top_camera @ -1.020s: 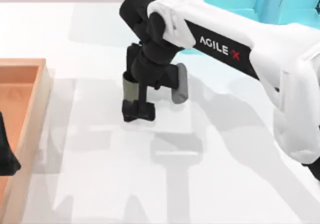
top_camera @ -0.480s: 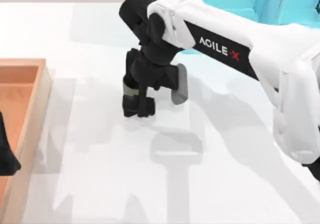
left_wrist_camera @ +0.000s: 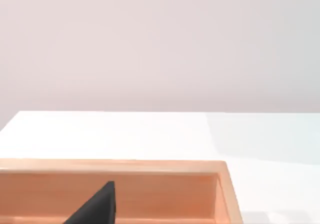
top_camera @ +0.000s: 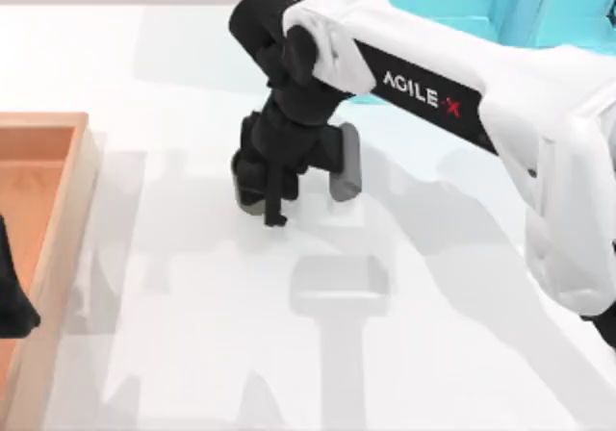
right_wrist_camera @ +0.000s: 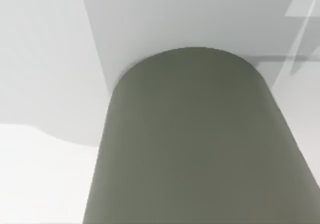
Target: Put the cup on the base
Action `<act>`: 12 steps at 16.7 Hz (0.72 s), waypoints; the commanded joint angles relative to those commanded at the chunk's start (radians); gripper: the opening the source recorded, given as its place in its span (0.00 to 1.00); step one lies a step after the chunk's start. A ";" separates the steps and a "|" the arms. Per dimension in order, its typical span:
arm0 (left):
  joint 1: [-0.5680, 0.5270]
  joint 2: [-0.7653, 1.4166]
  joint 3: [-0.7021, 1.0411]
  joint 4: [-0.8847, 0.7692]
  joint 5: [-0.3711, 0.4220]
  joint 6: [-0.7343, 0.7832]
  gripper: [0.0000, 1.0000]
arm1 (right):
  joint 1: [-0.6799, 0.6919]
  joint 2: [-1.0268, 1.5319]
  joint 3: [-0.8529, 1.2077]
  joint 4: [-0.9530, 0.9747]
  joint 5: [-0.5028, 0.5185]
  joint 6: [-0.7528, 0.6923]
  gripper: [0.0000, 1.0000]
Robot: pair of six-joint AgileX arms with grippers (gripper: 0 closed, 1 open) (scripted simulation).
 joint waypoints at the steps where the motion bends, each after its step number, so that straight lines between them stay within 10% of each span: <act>1: 0.000 0.000 0.000 0.000 0.000 0.000 1.00 | 0.000 0.000 0.000 0.000 0.000 0.000 0.00; 12: 0.000 0.000 0.000 0.000 0.000 0.000 1.00 | -0.027 -0.028 -0.025 -0.004 0.022 -0.059 0.00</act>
